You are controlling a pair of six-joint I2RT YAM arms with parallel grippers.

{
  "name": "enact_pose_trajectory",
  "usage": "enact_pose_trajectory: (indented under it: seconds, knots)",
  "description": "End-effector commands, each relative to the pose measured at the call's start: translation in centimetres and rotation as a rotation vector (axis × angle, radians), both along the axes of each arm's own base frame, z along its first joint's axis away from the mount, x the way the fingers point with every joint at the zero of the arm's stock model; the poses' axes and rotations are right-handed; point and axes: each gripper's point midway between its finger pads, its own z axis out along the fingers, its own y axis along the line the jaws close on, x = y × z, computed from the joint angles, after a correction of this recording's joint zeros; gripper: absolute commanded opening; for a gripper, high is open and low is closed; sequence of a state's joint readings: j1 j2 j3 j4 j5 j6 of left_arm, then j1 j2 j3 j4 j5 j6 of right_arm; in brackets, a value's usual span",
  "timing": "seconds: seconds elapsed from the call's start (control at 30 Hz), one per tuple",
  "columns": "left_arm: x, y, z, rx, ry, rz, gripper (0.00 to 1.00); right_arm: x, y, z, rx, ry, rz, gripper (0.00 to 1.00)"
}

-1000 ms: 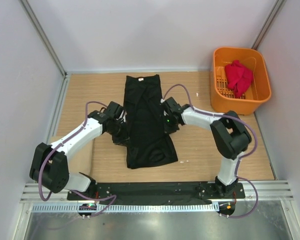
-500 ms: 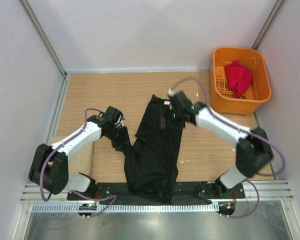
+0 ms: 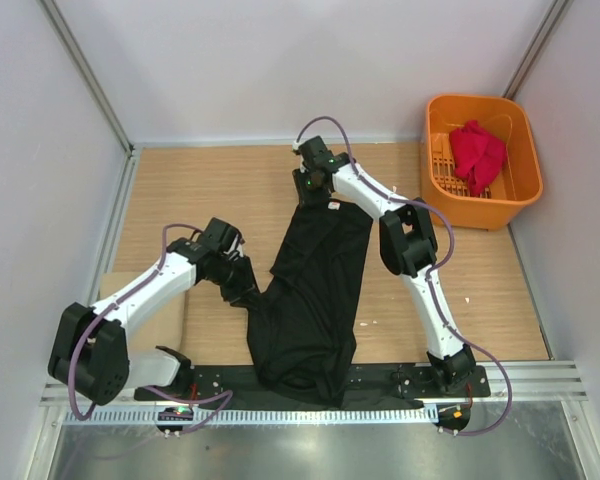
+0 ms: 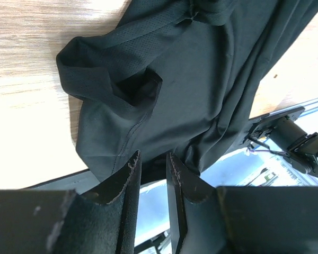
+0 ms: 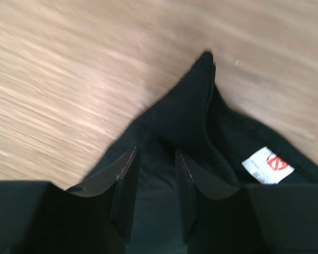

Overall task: Fold and stack the t-shirts
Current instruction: Flatten the tshirt out

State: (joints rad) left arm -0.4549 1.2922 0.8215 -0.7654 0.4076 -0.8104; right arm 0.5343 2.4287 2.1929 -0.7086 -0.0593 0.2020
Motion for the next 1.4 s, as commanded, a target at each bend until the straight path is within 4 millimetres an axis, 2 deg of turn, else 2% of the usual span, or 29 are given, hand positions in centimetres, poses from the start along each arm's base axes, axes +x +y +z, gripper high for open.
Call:
enact_pose_trajectory:
  seconds: [0.0,0.13,0.33,0.4,0.43,0.47,0.53,0.57,0.63,0.7,0.73,0.8,0.83,0.87,0.9,0.93,0.97,1.0,1.03,1.07,1.13,1.3,1.37]
  knots:
    - [0.4,-0.3,1.1,-0.039,-0.038,0.022,0.27,-0.6,-0.3,1.5,-0.064,-0.044,0.051,0.4]
    - [-0.4,-0.1,0.6,-0.047,-0.026,0.033,0.27,-0.6,-1.5,0.3,-0.133,-0.06,0.045,0.41]
    - [-1.1,0.0,0.1,-0.056,-0.01,0.041,0.28,-0.5,-1.0,-1.5,-0.138,-0.047,0.058,0.38]
    - [-1.0,-0.1,0.2,-0.057,-0.01,0.04,0.31,-0.7,-0.9,-2.3,-0.151,-0.041,0.06,0.35]
    - [-1.1,-0.1,0.2,-0.057,-0.009,0.038,0.32,-0.5,-1.1,-2.1,-0.156,-0.047,0.053,0.31]
    - [-1.1,0.0,0.2,-0.052,-0.01,0.037,0.33,-0.2,-1.5,-2.0,-0.179,-0.058,0.033,0.22]
    - [-0.9,0.0,0.4,-0.048,-0.016,0.033,0.34,0.4,-2.2,-0.8,-0.204,-0.089,0.001,0.13]
    - [-0.9,0.0,0.4,-0.046,-0.015,0.031,0.36,0.8,-2.9,-0.1,-0.223,-0.107,-0.024,0.12]
    - [-0.5,-0.1,0.7,-0.045,-0.026,0.018,0.47,1.4,-4.0,2.5,-0.222,-0.137,-0.059,0.11]
    - [-0.1,-0.4,1.1,-0.021,-0.043,-0.013,0.54,1.7,-5.2,4.4,-0.227,-0.161,-0.102,0.11]
    - [0.0,-0.4,1.2,-0.004,-0.051,-0.021,0.54,1.9,-6.7,5.7,-0.225,-0.165,-0.135,0.11]
    - [0.5,-0.7,1.4,0.05,-0.073,-0.058,0.54,1.9,-8.5,7.0,-0.224,-0.166,-0.191,0.11]
    - [0.8,-0.9,1.4,0.07,-0.085,-0.074,0.54,1.7,-10.2,7.8,-0.227,-0.159,-0.219,0.1]
    - [1.3,-1.4,2.1,0.078,-0.108,-0.088,0.52,1.6,-11.2,8.1,-0.229,-0.152,-0.246,0.11]
    - [1.3,-2.1,2.1,0.092,-0.124,-0.116,0.52,1.1,-12.3,7.6,-0.249,-0.132,-0.261,0.11]
    - [1.5,-2.6,1.7,0.108,-0.111,-0.132,0.52,0.8,-13.2,7.8,-0.253,-0.122,-0.274,0.11]
    - [1.7,-3.7,2.2,0.106,-0.134,-0.171,0.52,0.7,-14.7,8.6,-0.251,-0.123,-0.304,0.11]
    - [1.7,-4.1,1.8,0.121,-0.128,-0.192,0.53,0.5,-15.5,8.7,-0.248,-0.114,-0.321,0.1]
    - [1.9,-4.3,0.6,0.16,-0.103,-0.206,0.54,-0.2,-16.4,8.0,-0.257,-0.087,-0.332,0.11]
    - [2.1,-4.7,0.4,0.185,-0.103,-0.229,0.55,-0.3,-17.5,8.7,-0.246,-0.092,-0.356,0.11]
    - [2.7,-4.1,-1.3,0.274,-0.101,-0.251,0.55,-0.7,-18.5,8.2,-0.243,-0.077,-0.374,0.11]
    - [3.7,-3.9,-1.7,0.396,-0.132,-0.302,0.58,-1.1,-20.7,8.8,-0.244,-0.072,-0.407,0.12]
    - [3.9,-4.3,-2.0,0.413,-0.128,-0.31,0.58,-1.1,-20.9,8.9,-0.234,-0.072,-0.408,0.12]
